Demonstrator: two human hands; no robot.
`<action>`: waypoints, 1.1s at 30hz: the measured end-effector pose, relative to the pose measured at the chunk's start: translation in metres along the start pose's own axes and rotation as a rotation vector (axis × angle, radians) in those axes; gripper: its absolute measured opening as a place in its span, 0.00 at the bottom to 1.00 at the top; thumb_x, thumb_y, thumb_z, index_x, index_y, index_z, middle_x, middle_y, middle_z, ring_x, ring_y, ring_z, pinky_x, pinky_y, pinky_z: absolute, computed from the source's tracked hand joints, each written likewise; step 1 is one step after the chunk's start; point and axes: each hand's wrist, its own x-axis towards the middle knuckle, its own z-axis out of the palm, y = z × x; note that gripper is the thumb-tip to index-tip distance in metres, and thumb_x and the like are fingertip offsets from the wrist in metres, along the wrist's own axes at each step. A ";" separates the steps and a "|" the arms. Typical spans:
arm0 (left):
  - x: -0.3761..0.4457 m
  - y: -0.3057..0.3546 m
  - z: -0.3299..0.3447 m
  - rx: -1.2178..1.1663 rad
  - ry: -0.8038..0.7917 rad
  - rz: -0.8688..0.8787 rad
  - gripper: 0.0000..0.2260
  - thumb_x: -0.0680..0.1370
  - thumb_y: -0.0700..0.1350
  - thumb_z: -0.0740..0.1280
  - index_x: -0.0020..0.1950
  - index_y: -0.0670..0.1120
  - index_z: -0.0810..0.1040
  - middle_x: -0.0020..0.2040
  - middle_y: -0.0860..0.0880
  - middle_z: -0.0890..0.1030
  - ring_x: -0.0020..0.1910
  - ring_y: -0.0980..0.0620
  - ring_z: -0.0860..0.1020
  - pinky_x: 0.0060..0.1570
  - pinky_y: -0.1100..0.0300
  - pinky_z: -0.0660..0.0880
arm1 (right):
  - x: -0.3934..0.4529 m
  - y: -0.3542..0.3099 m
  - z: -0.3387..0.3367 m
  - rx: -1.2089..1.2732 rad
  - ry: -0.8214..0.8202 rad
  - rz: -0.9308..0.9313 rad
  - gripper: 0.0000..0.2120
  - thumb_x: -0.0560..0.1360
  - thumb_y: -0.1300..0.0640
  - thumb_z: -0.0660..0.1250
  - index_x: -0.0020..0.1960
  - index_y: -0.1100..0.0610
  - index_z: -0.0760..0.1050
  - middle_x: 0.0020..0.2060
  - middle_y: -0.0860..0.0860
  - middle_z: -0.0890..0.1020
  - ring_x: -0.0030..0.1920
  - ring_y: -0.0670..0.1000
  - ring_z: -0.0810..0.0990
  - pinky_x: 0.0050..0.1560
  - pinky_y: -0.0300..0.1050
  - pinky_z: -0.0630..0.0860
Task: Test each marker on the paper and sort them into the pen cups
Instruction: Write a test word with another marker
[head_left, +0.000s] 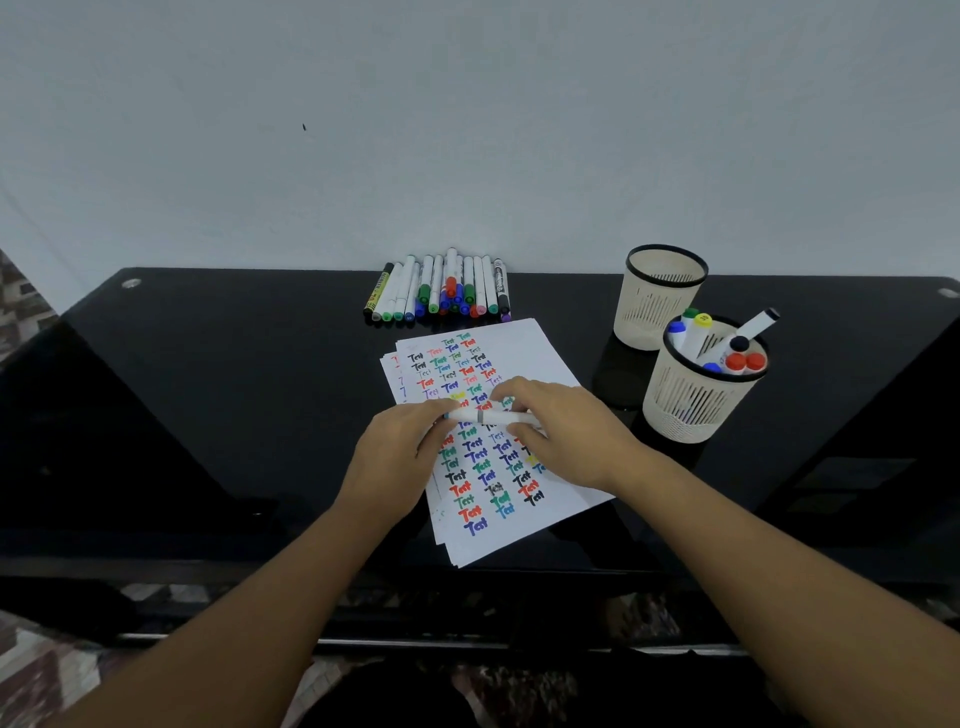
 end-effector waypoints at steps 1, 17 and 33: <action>0.000 0.000 0.001 -0.002 -0.011 0.004 0.13 0.83 0.48 0.66 0.66 0.48 0.81 0.55 0.51 0.83 0.50 0.54 0.79 0.46 0.65 0.74 | -0.002 -0.001 -0.001 0.005 -0.016 -0.004 0.20 0.85 0.51 0.63 0.75 0.43 0.64 0.62 0.47 0.80 0.47 0.50 0.79 0.46 0.52 0.79; 0.001 0.002 0.002 0.048 -0.042 0.058 0.28 0.83 0.53 0.63 0.82 0.52 0.59 0.69 0.50 0.78 0.66 0.54 0.73 0.65 0.64 0.65 | -0.002 -0.005 -0.002 0.035 -0.042 0.024 0.28 0.86 0.52 0.54 0.82 0.38 0.50 0.62 0.49 0.75 0.43 0.48 0.77 0.43 0.49 0.77; 0.003 -0.006 0.008 0.091 -0.104 0.000 0.30 0.80 0.65 0.56 0.80 0.55 0.64 0.78 0.51 0.69 0.76 0.53 0.65 0.74 0.50 0.65 | 0.003 0.001 0.004 0.091 0.129 -0.010 0.26 0.87 0.45 0.53 0.79 0.29 0.47 0.49 0.49 0.80 0.46 0.48 0.79 0.45 0.49 0.78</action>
